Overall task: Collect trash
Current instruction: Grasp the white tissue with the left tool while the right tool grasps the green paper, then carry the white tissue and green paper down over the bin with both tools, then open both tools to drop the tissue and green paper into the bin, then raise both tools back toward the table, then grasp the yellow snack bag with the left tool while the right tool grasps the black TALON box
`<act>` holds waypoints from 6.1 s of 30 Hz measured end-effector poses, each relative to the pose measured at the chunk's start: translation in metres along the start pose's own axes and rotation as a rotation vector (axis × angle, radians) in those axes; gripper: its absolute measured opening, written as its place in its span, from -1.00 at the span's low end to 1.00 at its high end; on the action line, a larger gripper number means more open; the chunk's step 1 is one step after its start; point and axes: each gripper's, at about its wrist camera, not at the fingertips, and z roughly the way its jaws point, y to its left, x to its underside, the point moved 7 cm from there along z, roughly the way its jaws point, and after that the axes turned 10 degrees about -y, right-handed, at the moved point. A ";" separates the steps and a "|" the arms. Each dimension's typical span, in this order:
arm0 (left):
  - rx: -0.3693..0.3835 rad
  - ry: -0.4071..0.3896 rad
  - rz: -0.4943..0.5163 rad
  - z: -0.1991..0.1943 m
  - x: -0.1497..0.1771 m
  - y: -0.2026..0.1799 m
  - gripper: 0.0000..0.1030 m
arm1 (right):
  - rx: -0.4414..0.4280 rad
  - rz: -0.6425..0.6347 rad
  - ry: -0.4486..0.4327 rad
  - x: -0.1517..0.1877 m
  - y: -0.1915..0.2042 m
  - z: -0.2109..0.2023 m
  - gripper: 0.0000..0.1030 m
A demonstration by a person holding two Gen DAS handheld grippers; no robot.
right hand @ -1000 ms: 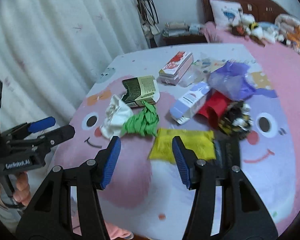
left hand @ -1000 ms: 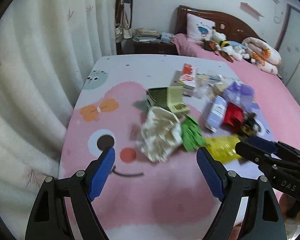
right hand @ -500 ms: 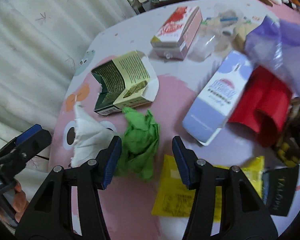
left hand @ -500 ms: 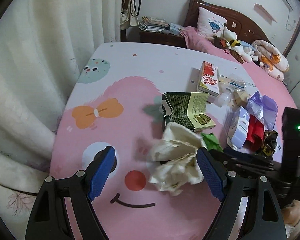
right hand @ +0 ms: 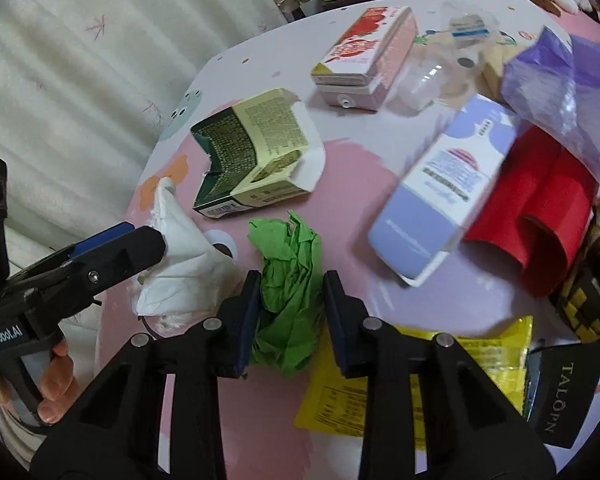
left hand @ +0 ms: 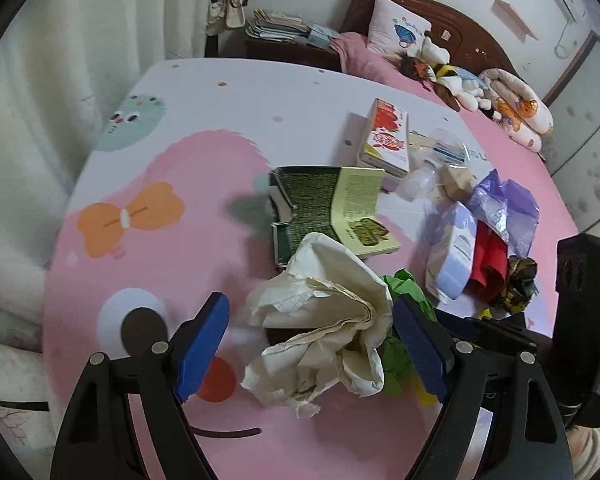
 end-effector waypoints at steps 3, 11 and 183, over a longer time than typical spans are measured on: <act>0.043 0.004 0.008 0.000 -0.001 -0.008 0.66 | -0.008 0.017 -0.013 -0.001 -0.003 -0.003 -0.47; -0.039 0.016 0.105 0.012 0.005 -0.011 0.66 | -0.034 0.036 -0.021 0.001 -0.009 -0.008 -0.47; -0.037 0.060 0.574 0.025 0.114 -0.174 0.82 | 0.180 0.068 -0.246 0.070 -0.142 -0.149 -0.16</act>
